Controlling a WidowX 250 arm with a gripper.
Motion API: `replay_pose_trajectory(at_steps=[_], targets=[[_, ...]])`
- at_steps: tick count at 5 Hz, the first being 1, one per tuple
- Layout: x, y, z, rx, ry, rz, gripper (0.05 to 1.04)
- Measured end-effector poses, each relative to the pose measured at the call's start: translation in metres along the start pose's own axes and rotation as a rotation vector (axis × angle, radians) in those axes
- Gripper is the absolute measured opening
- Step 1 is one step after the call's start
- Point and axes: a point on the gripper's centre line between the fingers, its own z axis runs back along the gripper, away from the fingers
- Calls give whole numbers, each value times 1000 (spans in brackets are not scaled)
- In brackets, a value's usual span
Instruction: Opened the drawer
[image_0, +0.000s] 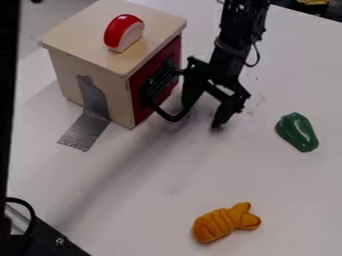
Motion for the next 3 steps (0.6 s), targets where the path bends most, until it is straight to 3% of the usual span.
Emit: replay_pose_trajectory(at_steps=[1,3], targets=[[4,0,-1,0,23,3,963],[6,-27,12,-26,-11,-27,432]])
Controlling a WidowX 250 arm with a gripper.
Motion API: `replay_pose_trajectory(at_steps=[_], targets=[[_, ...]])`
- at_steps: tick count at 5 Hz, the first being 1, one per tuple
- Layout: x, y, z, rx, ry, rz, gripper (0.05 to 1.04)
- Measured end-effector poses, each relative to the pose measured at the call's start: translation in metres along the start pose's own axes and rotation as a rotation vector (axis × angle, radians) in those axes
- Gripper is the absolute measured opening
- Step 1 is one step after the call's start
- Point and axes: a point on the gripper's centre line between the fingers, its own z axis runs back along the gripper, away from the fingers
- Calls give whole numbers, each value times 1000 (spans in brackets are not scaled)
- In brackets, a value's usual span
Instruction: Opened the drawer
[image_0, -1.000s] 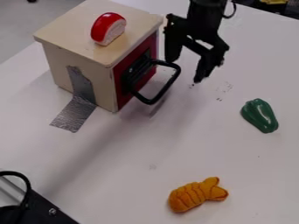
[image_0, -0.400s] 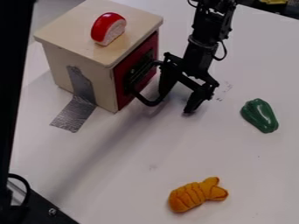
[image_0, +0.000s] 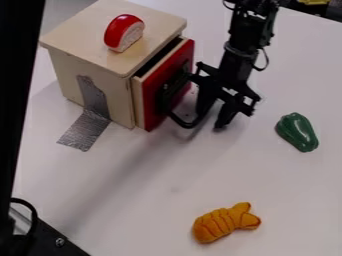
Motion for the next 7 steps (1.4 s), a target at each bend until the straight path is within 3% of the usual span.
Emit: replay_pose_trajectory(at_steps=[1,2,3,4,5,6,7], targets=[[-1,-31,18,-9,-49,-37,233],[-4,-38,21,-18,-49,-32,178],[-3,-39,21,-25,-50,-18,214],[-2,-48,33,-24,-92,-43,472],[-6,-47,61,-28,-169,-37,771],[-16,-44,93,-35,-240,-32,997],[-29,-38,120,-53,-281,-16,1001]])
